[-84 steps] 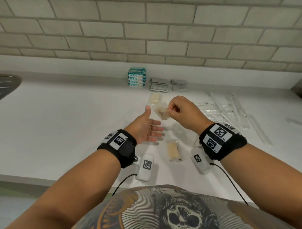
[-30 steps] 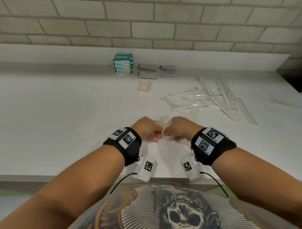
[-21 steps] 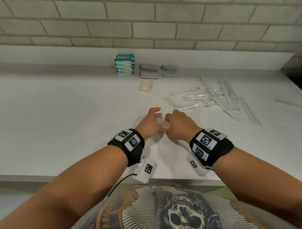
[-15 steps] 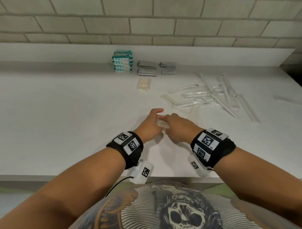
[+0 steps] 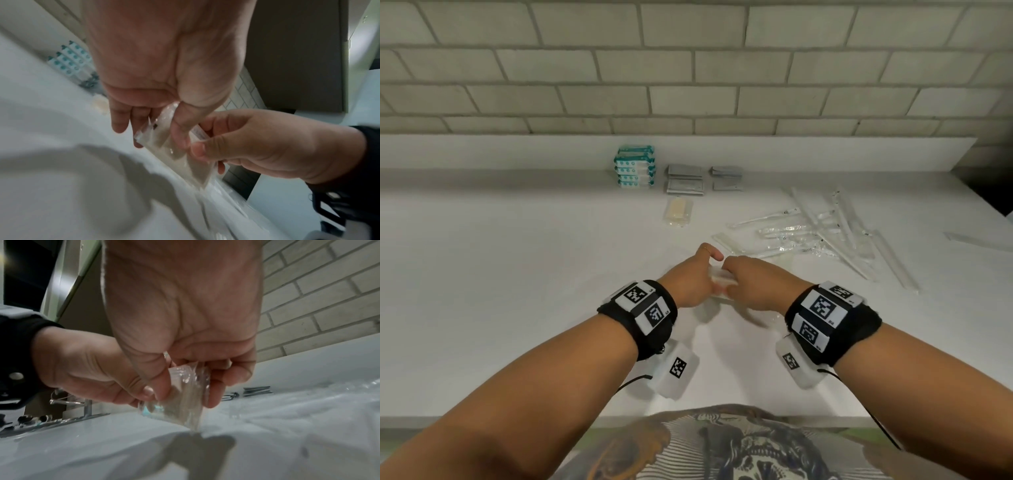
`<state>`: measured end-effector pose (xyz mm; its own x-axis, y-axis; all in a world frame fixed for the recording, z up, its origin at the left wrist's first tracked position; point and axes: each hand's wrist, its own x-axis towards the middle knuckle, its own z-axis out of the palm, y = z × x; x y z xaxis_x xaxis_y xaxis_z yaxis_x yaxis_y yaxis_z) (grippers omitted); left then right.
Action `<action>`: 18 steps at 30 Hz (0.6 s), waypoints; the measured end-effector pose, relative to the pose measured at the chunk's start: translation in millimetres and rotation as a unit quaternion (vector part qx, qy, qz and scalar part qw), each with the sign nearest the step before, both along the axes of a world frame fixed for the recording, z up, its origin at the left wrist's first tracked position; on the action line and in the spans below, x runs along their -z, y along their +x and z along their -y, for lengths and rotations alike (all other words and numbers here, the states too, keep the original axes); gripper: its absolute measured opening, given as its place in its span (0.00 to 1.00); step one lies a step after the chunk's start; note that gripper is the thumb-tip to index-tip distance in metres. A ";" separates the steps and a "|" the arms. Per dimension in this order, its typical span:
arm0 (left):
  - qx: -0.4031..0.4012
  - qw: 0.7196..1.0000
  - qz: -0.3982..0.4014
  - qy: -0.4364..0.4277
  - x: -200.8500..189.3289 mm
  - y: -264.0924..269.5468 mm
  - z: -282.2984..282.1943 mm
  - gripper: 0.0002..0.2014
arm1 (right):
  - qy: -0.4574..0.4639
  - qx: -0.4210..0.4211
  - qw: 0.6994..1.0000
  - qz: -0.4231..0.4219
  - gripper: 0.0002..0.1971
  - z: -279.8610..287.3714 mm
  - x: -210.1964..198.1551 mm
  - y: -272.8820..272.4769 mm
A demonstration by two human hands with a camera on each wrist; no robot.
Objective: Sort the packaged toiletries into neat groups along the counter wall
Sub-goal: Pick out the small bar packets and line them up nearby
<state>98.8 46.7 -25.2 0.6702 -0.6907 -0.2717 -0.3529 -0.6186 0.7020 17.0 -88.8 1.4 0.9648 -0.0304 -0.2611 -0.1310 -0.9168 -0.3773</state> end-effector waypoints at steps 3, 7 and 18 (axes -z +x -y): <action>0.008 1.000 0.004 -0.023 -16.0 20.2 14.0 0.29 | -0.018 -0.005 1.000 0.009 0.05 15.0 -16.6 18.3; -0.131 0.977 -0.061 -0.156 -26.3 48.5 42.8 0.30 | 0.089 0.102 0.989 0.059 0.06 47.4 -33.8 52.8; -0.269 0.943 -0.120 -0.153 -18.2 143.2 119.4 0.08 | 0.334 0.309 0.889 0.044 0.14 92.2 -7.0 178.3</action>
<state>242.0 -72.8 -7.0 0.8906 -0.3387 -0.3035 0.1465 -0.4181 0.8965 195.4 -181.1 8.4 0.8350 -0.4288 -0.3449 -0.4757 -0.2472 -0.8442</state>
